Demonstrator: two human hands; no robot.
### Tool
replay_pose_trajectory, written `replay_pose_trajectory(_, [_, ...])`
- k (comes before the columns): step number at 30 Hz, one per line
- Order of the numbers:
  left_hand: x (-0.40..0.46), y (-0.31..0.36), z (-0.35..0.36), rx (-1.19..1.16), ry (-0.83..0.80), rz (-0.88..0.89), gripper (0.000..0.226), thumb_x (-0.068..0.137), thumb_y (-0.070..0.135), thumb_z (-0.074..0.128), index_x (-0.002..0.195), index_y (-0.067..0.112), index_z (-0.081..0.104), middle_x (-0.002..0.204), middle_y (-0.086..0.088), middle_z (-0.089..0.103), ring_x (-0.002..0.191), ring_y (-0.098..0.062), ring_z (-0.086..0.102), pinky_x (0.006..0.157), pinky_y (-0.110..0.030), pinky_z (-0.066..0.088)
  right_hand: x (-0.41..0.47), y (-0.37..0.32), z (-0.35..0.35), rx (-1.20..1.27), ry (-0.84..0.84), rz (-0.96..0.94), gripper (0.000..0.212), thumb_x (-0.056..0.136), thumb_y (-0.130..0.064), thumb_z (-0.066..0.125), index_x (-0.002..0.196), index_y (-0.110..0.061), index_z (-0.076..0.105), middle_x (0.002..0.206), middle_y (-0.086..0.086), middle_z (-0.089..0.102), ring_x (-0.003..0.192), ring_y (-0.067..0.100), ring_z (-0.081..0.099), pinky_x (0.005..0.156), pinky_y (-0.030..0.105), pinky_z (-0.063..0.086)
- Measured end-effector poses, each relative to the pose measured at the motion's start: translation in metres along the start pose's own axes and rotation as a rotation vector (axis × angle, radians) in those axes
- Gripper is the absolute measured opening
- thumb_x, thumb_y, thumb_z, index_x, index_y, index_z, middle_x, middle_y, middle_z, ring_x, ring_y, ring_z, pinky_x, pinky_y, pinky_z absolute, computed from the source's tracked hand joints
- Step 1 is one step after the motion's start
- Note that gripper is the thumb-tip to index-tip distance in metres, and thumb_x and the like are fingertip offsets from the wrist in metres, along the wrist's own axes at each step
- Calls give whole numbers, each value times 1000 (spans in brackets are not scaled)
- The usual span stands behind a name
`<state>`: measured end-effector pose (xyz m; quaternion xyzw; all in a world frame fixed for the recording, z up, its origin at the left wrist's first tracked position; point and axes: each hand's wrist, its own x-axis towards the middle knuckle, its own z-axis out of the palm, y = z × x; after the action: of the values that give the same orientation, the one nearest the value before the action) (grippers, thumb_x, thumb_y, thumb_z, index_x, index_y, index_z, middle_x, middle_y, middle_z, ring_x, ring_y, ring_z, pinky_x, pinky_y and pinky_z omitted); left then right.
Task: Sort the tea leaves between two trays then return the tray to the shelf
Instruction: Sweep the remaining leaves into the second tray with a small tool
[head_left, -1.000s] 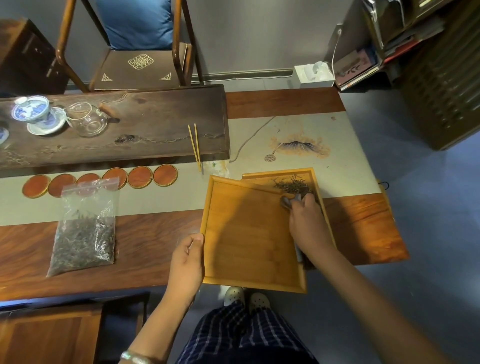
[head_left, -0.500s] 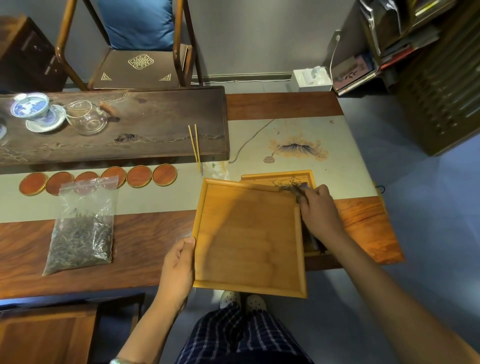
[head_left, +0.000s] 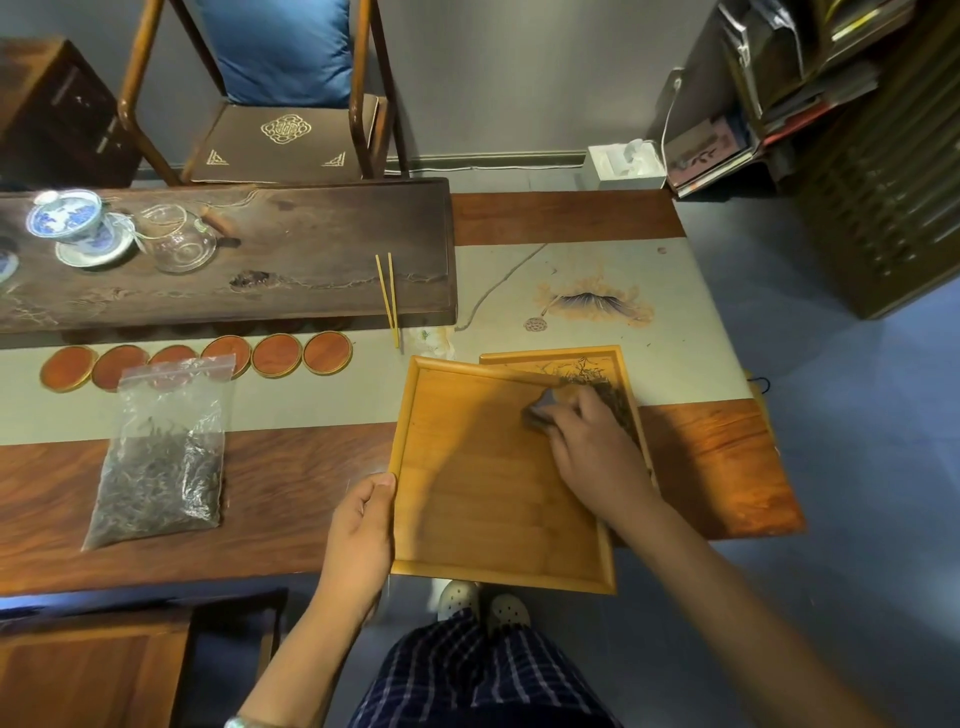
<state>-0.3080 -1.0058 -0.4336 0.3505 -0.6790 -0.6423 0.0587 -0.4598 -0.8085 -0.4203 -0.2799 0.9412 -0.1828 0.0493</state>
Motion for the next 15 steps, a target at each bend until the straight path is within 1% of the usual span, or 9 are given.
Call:
replay_pose_trajectory(2, [-2,-2,-1,-19,18,5,34,101,25,41,84,18,70,75,12,72,70,6,63,61,-3,43,4,7,4,-11,19,45,27,96,-18,49,118,-8,60,102,5,46,90,16,48,66,25,46])
replay_pose_trajectory(6, [-5,-8,-2,-16,-11,-13,36,102,26,41,85,9,67,72,6,68,68,0,61,61,-7,44,9,24,11,-24,6,101,27,96,-18,48,117,-6,60,99,6,45,88,18,47,67,27,44])
replay_pose_trajectory(8, [-5,-9,0,-9,-7,-17,34,102,25,41,87,10,67,73,8,69,69,0,62,61,-6,44,11,31,13,-25,4,111,27,96,-18,48,118,-6,59,98,5,44,85,16,44,67,26,42])
replay_pose_trajectory(11, [-6,-9,4,-27,2,-43,32,102,23,42,91,12,69,80,6,72,73,3,64,62,-4,44,14,40,15,-32,16,122,28,97,-19,48,120,-7,58,100,5,44,84,11,39,68,23,38])
replay_pose_trajectory(15, [-6,-8,4,-39,-5,-62,34,102,23,40,92,13,70,84,8,74,76,2,65,63,-4,45,24,47,11,-23,-1,155,29,97,-19,45,122,-7,56,105,7,45,87,15,45,72,27,44])
